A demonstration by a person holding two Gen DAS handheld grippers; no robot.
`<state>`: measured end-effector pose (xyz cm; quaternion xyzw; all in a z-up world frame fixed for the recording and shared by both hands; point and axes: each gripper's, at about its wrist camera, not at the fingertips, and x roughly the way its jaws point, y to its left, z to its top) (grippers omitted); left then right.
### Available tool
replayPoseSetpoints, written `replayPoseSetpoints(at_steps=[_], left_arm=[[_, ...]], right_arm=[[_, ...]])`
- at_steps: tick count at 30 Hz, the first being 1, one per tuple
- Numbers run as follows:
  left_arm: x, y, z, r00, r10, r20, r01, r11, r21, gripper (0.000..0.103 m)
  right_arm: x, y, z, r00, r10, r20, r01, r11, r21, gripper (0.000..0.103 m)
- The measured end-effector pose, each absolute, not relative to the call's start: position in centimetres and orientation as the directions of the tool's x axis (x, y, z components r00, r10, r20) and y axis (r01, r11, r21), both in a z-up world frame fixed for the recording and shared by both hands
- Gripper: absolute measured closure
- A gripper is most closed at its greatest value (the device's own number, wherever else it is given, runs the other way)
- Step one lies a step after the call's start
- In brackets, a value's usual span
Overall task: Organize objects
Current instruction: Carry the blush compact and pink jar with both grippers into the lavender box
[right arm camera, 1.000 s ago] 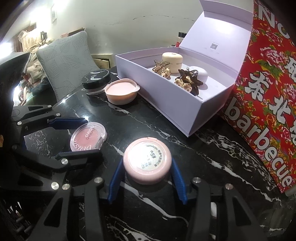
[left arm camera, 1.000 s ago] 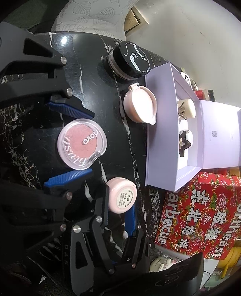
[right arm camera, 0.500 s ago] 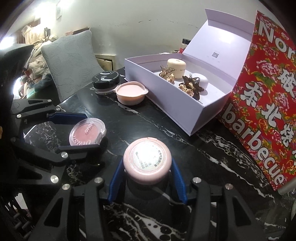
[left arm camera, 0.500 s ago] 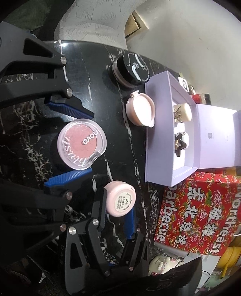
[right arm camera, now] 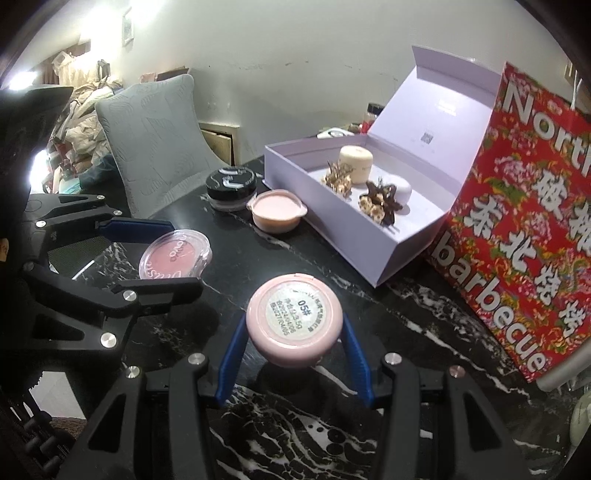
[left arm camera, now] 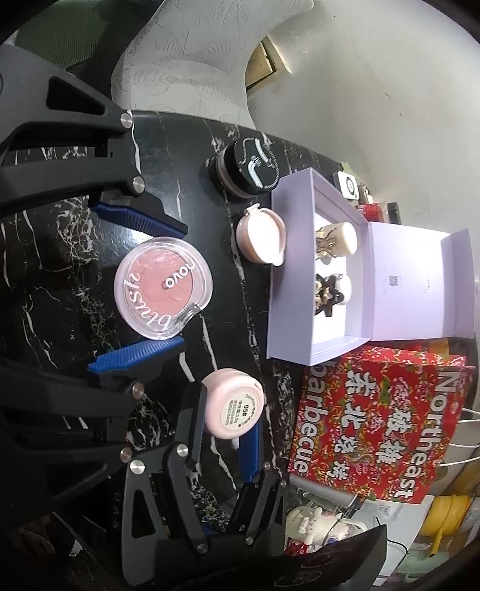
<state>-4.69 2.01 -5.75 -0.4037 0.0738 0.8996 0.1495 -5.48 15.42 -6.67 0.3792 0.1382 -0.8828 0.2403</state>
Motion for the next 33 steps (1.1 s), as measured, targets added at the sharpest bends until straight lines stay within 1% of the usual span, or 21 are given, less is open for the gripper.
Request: replayPoseSetpoints(at_steps=[3,14,33], left_arm=[[-4.8,2.1,-5.0,-0.632,0.192,-0.751,-0.318,-0.948,0.025,0.050],[-6.9,1.8,-2.7,-0.632,0.195,-0.750,-0.303,-0.953,0.007,0.050],[-15.0,2.0,-2.4,-0.614,0.191,-0.766,-0.322,-0.946,0.023,0.050]], right_arm=[[-5.4,15.5,-5.8,-0.605,-0.326,-0.727,0.534,-0.843,-0.067,0.051],[-7.6,15.9,-4.0,-0.611,-0.336,-0.717,0.529,-0.847,-0.054,0.051],[-14.9,15.3,-3.8,-0.610,-0.317,-0.726,0.508,-0.860,-0.052,0.051]])
